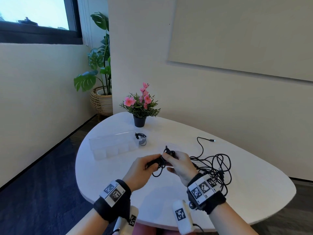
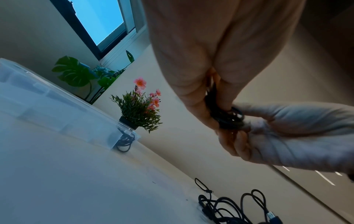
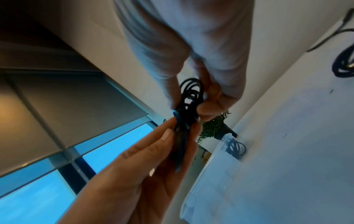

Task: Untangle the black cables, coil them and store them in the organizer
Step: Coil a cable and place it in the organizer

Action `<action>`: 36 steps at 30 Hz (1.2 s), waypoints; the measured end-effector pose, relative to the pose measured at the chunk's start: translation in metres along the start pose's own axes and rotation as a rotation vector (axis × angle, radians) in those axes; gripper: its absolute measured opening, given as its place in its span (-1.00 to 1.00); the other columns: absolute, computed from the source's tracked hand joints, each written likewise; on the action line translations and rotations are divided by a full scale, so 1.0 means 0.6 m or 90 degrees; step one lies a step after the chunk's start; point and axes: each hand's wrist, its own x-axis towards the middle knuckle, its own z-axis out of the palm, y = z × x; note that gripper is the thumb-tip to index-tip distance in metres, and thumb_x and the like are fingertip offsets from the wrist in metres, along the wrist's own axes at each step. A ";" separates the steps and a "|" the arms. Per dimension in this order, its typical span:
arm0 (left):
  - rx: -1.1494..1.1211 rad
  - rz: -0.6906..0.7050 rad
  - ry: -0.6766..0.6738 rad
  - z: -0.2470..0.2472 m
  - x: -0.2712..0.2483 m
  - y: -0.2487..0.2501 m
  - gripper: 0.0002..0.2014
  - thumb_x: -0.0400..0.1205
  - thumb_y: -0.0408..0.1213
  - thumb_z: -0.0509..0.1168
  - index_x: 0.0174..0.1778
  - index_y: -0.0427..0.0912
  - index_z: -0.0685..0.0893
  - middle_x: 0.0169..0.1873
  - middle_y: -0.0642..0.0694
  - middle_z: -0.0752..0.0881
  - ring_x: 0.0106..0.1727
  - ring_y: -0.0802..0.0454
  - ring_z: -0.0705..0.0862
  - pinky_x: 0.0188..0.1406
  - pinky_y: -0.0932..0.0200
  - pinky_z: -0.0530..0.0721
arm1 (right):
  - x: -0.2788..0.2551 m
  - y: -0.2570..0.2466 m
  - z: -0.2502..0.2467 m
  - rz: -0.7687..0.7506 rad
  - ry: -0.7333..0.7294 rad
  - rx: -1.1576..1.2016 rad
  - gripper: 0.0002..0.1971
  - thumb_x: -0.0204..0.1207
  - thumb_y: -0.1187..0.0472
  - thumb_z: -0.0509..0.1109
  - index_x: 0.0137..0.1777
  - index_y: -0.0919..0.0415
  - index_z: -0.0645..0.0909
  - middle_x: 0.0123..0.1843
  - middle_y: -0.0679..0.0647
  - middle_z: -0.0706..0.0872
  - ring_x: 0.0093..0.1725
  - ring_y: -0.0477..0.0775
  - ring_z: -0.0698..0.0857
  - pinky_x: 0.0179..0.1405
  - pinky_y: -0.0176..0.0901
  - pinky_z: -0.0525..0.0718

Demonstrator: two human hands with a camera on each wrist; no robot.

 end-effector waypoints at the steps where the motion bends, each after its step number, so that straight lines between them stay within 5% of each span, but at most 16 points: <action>1: 0.020 0.007 -0.011 0.000 0.001 -0.002 -0.67 0.65 -0.40 0.29 0.31 -0.02 0.65 0.10 0.09 0.73 0.09 0.27 0.69 0.13 0.38 0.59 | 0.007 0.000 -0.001 -0.009 0.012 0.000 -0.88 0.50 0.21 0.47 -0.08 0.26 0.65 -0.08 0.24 0.73 -0.21 0.02 0.70 -0.28 -0.27 0.61; 5: 0.031 0.006 -0.024 -0.010 0.000 -0.013 -0.63 0.62 -0.26 0.36 0.35 0.03 0.61 0.09 0.08 0.68 0.13 0.28 0.66 0.12 0.35 0.64 | 0.031 -0.004 0.000 -0.005 0.026 0.070 -0.90 0.42 0.36 0.52 -0.10 0.31 0.67 -0.25 0.18 0.73 -0.23 0.09 0.68 -0.19 -0.18 0.66; 11: 0.171 -0.073 0.003 -0.088 -0.014 -0.077 -0.79 0.64 -0.17 0.31 0.17 0.17 0.63 0.15 0.14 0.71 0.04 0.35 0.68 0.11 0.44 0.60 | 0.107 -0.003 -0.016 0.094 0.144 0.150 -0.91 0.63 0.32 0.30 -0.12 0.27 0.50 -0.15 0.24 0.56 -0.08 0.39 0.67 -0.25 0.20 0.72; 16: 0.341 -0.255 0.032 -0.160 -0.021 -0.169 -0.65 0.66 -0.08 0.26 0.37 -0.03 0.56 0.36 -0.01 0.55 0.32 0.08 0.56 0.35 0.23 0.43 | 0.178 -0.009 0.008 0.159 0.075 -0.058 -0.77 0.50 0.32 0.44 0.00 0.33 0.44 -0.20 0.21 0.51 -0.38 0.18 0.66 -0.43 -0.11 0.64; 21: 0.423 -0.295 -0.035 -0.169 0.007 -0.197 -0.53 0.63 0.02 0.26 0.46 0.02 0.47 0.51 -0.03 0.36 0.50 0.01 0.35 0.52 0.08 0.30 | 0.241 -0.016 0.069 0.030 0.018 -0.327 -0.47 0.40 0.41 0.45 0.34 0.32 0.35 0.12 0.28 0.59 0.06 0.28 0.66 -0.20 -0.03 0.63; 25: 0.521 -0.301 -0.101 -0.171 0.031 -0.196 -0.36 0.56 0.07 0.32 0.55 0.04 0.34 0.59 0.03 0.18 0.57 0.01 0.22 0.49 -0.01 0.35 | 0.280 -0.053 0.112 -0.070 -0.031 -0.391 -0.44 0.32 0.43 0.53 0.30 0.18 0.44 0.06 0.18 0.66 0.04 0.20 0.66 -0.17 -0.07 0.66; 28: 0.573 -0.276 -0.134 -0.179 0.039 -0.196 -0.28 0.50 0.13 0.36 0.57 0.09 0.27 0.61 0.04 0.11 0.59 0.00 0.15 0.49 -0.05 0.33 | 0.322 -0.083 0.148 -0.121 -0.001 -0.409 -0.40 0.24 0.42 0.58 0.30 0.22 0.51 0.12 0.16 0.69 0.10 0.17 0.68 0.10 0.11 0.71; 32: 0.590 -0.247 -0.138 -0.194 0.042 -0.204 -0.24 0.47 0.20 0.35 0.57 0.14 0.24 0.62 0.07 0.11 0.60 0.01 0.13 0.50 -0.04 0.27 | 0.361 -0.081 0.201 -0.124 -0.025 -0.514 -0.43 0.27 0.40 0.58 0.32 0.23 0.57 0.18 0.15 0.73 0.17 0.13 0.69 0.13 -0.19 0.60; 36: 0.569 -0.242 -0.111 -0.211 0.039 -0.222 -0.24 0.48 0.22 0.32 0.58 0.15 0.22 0.63 0.10 0.09 0.62 0.02 0.11 0.53 -0.02 0.22 | 0.387 -0.054 0.241 -0.112 -0.015 -0.578 -0.46 0.30 0.38 0.55 0.31 0.23 0.55 0.19 0.15 0.72 0.20 0.15 0.67 0.09 -0.22 0.55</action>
